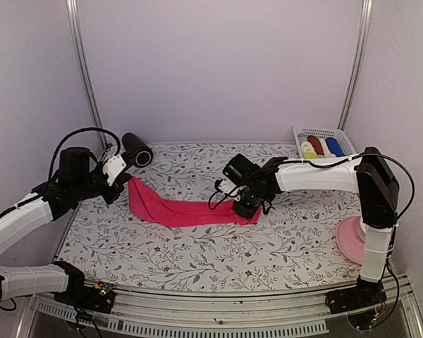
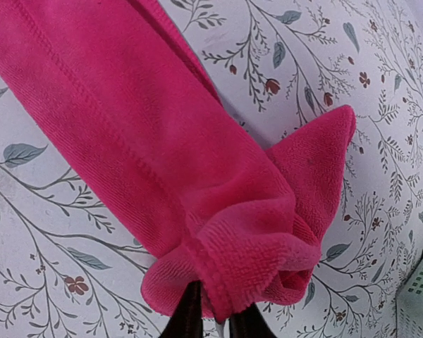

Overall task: Roll the towels
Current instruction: Put down the towel at the center of the board.

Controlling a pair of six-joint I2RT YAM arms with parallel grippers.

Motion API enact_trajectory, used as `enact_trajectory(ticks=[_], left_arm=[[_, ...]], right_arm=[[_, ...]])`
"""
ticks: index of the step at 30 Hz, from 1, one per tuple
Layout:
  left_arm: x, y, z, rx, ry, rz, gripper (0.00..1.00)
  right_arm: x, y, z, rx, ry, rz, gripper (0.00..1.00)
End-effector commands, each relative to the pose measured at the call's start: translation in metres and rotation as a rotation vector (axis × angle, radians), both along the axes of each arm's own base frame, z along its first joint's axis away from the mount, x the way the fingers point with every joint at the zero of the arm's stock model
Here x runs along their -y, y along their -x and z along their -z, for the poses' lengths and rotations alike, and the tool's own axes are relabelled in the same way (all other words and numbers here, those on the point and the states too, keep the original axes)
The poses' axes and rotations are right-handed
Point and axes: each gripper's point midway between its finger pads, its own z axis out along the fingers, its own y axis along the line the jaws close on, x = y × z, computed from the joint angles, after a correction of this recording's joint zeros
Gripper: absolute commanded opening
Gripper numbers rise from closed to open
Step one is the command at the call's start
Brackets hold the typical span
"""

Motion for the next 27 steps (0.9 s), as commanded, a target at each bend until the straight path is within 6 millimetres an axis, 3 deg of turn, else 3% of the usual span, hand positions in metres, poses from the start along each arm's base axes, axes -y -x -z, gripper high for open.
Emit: enact_trajectory(ticks=[1,7,14,20,27], left_arm=[[-0.004,-0.006,0.002,0.014,0.019,-0.026,0.00],[-0.005,-0.007,0.009,0.006,0.011,-0.034,0.00],[-0.006,-0.006,0.009,0.002,0.018,-0.039,0.00],[-0.006,-0.006,0.009,0.003,0.016,-0.041,0.00],[-0.005,-0.006,0.010,-0.001,0.019,-0.035,0.00]], right_arm=[[-0.016,-0.006,-0.013,0.029,-0.027,0.000,0.23],[0.001,-0.002,-0.001,0.040,-0.020,0.073,0.45],[0.038,-0.014,-0.016,0.108,-0.077,0.309,0.73],[0.024,-0.001,-0.031,0.051,-0.334,0.338,0.98],[0.012,0.028,-0.020,-0.043,-0.573,0.357,0.96]])
